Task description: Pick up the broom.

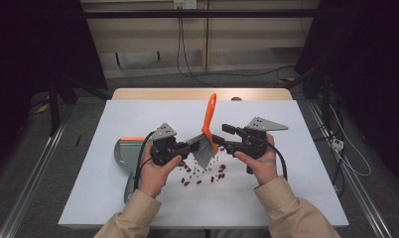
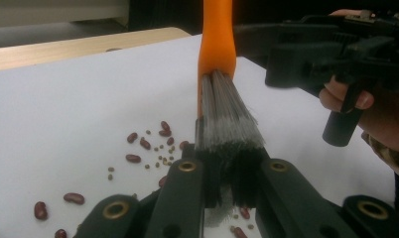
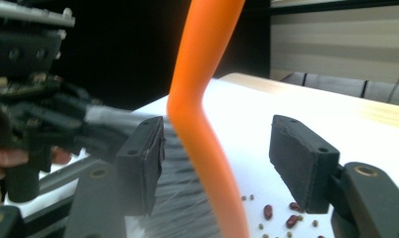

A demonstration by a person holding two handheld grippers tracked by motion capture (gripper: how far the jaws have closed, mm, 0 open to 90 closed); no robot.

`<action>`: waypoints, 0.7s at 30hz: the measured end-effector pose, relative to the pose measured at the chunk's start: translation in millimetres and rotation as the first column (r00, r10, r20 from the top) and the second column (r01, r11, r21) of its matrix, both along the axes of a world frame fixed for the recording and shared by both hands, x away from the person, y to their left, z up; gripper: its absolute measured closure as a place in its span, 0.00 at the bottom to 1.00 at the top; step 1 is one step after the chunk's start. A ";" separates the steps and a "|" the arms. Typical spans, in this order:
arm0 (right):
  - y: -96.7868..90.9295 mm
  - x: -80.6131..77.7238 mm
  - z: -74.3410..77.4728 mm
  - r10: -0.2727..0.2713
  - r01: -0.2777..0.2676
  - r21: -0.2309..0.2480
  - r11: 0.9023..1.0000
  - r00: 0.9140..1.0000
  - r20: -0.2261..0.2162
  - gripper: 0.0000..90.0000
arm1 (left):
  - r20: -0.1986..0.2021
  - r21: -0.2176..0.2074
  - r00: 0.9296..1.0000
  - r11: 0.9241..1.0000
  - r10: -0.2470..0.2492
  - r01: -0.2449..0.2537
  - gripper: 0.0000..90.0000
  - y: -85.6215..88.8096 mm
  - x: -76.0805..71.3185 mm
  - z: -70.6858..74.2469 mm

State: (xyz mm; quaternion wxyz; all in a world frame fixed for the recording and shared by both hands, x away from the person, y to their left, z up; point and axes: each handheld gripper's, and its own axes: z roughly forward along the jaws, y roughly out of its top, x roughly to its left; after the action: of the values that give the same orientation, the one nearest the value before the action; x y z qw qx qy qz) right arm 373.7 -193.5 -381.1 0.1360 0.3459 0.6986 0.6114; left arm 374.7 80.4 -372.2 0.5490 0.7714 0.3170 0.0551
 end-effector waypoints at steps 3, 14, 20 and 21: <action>1.9 1.4 -2.4 0.027 -0.026 0.012 1.000 0.999 -0.020 0.43 | 0.006 -0.008 1.000 1.000 -0.006 0.006 0.94 2.3 0.8 1.2; 6.8 5.7 -11.7 0.064 -0.065 -0.012 0.998 0.996 -0.054 0.42 | 0.014 -0.015 0.999 0.999 -0.035 0.035 0.94 1.8 0.9 3.6; 4.9 10.2 -18.3 0.113 -0.113 0.002 0.994 0.991 -0.070 0.42 | 0.015 -0.039 0.997 0.996 -0.081 0.081 0.94 2.9 1.6 6.4; 4.7 11.0 -19.6 0.123 -0.123 0.005 0.992 0.990 -0.072 0.42 | 0.015 -0.045 0.996 0.995 -0.086 0.087 0.94 2.8 1.3 6.9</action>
State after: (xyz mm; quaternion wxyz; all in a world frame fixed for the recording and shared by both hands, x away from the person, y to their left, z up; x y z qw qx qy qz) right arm 384.7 -188.9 -400.6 0.0727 0.3238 0.7230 0.6059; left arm 376.0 83.2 -365.2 0.5702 0.7714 0.2810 0.0292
